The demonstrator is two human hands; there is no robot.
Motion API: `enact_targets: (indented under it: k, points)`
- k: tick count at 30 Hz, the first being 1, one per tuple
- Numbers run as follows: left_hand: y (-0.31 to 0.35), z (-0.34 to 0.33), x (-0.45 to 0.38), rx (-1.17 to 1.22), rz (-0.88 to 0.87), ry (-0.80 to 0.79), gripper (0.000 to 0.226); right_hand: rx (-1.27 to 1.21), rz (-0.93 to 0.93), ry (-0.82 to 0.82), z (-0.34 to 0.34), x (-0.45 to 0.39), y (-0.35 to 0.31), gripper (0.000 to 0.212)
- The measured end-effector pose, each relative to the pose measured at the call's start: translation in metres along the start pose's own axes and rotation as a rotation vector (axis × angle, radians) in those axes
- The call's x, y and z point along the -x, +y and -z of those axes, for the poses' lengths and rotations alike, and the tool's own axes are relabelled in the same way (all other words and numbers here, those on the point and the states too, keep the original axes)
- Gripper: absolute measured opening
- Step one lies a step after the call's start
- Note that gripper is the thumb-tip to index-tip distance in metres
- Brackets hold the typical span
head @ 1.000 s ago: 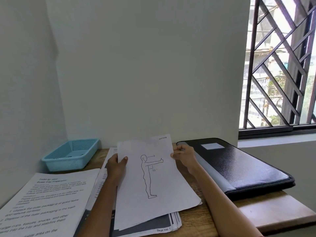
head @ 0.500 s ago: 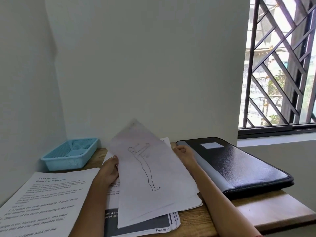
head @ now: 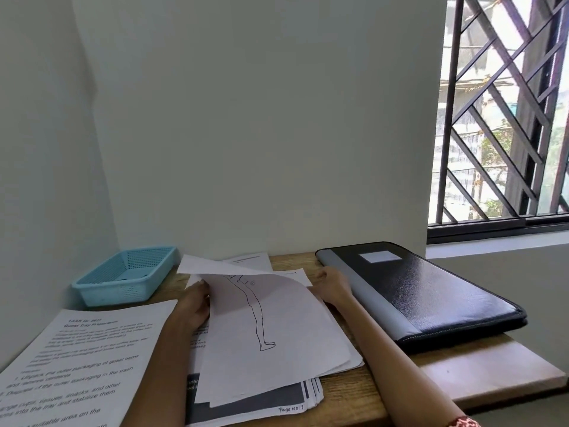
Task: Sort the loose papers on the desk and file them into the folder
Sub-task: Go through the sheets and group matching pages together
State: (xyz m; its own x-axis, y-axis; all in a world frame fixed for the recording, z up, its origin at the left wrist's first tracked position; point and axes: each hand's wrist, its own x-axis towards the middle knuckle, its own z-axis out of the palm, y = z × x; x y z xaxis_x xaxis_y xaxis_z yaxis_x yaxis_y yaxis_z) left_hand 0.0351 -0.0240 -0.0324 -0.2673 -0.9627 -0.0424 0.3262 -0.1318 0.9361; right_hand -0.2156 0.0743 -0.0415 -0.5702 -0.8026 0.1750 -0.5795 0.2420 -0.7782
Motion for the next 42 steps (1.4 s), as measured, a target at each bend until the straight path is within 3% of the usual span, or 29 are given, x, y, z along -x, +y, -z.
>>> enact_targets:
  k: [5, 8, 11, 14, 16, 18, 19, 22, 24, 26, 28, 30, 31, 33, 42]
  points:
    - [-0.005, 0.006, -0.011, -0.118, -0.026, 0.139, 0.023, 0.118, 0.014, 0.005, -0.003, 0.004, -0.002, 0.025]
    - [-0.008, 0.004, -0.013, -0.409, -0.148, 0.248, 0.016, 0.07, 0.029, 0.042, -0.005, -0.001, 0.0, 0.017]
    - [-0.013, 0.01, -0.015, -0.756, -0.283, 0.313, 0.026, 0.041, 0.054, 0.053, -0.004, -0.003, -0.002, 0.02]
    - [-0.017, 0.01, -0.01, -0.986, -0.319, 0.384, 0.011, -0.019, 0.073, 0.11, 0.0, -0.002, -0.007, 0.011]
    - [-0.018, 0.001, -0.006, -1.05, -0.459, 0.407, 0.039, -0.174, 0.128, 0.082, 0.002, 0.0, -0.013, 0.008]
    - [-0.017, -0.013, 0.003, -0.993, -0.647, 0.336, 0.057, -0.392, 0.238, -0.052, 0.003, 0.008, -0.023, 0.013]
    - [-0.016, -0.021, 0.009, -0.9, -0.66, 0.254, 0.062, -0.486, 0.292, -0.166, 0.002, 0.013, -0.028, 0.017]
    - [-0.014, -0.044, 0.024, -0.658, -0.415, 0.056, 0.084, -0.511, 0.33, -0.579, -0.002, 0.026, -0.037, 0.023]
    - [-0.02, -0.048, 0.023, -0.682, -0.366, 0.044, 0.093, -0.381, 0.339, -0.698, -0.004, 0.026, -0.035, 0.014]
    - [-0.024, -0.047, 0.022, -0.755, -0.362, 0.057, 0.1, -0.364, 0.294, -0.649, -0.004, 0.023, -0.032, 0.004]
    - [-0.025, -0.045, 0.021, -0.804, -0.35, 0.084, 0.102, -0.373, 0.214, -0.43, -0.001, 0.018, -0.028, 0.002]
    - [-0.026, -0.046, 0.023, -0.792, -0.349, 0.096, 0.101, -0.109, 0.176, -0.097, 0.002, 0.009, -0.019, 0.009]
    - [-0.026, -0.046, 0.024, -0.784, -0.371, 0.083, 0.1, 0.077, 0.135, -0.007, 0.004, 0.006, -0.013, 0.014]
    - [-0.028, -0.044, 0.023, -0.807, -0.434, 0.046, 0.098, 0.231, 0.051, 0.009, 0.004, 0.005, -0.005, 0.021]
    - [-0.031, -0.043, 0.021, -0.841, -0.479, 0.015, 0.092, -0.236, 0.149, -0.011, 0.005, 0.013, -0.025, 0.027]
